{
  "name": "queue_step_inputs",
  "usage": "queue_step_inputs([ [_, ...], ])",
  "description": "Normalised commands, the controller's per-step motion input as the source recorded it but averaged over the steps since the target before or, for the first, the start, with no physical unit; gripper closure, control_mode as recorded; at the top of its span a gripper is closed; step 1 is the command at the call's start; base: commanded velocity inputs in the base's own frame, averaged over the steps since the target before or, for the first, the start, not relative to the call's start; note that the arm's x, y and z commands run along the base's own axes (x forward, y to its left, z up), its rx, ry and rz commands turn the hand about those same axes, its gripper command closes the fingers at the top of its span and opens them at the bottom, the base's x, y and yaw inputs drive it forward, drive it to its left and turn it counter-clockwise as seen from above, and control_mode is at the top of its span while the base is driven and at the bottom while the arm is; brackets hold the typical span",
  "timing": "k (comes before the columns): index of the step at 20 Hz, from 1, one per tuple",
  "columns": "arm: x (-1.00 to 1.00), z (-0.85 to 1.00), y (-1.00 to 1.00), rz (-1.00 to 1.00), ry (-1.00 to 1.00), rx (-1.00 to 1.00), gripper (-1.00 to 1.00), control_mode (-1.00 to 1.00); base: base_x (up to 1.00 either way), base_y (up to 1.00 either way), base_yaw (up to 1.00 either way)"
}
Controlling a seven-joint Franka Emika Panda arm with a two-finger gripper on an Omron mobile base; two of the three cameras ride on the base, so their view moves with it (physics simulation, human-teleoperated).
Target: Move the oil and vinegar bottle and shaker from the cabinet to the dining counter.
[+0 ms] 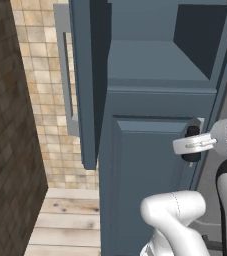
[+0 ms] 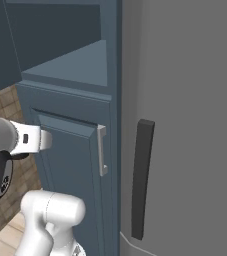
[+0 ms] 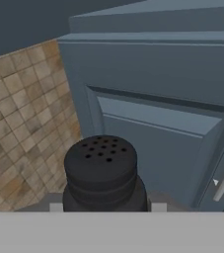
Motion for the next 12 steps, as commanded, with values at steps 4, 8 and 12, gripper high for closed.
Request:
queue_step_inputs([
  [4,0.0,0.0,0.0,0.0,0.0,0.0,1.0,1.0,-0.31,0.0,-0.05],
  [8,0.0,0.0,0.0,0.0,0.0,0.0,1.0,1.0,-0.62,0.0,-0.12],
  [12,0.0,0.0,0.0,0.0,0.0,0.0,1.0,1.0,-0.76,0.0,-0.14],
])
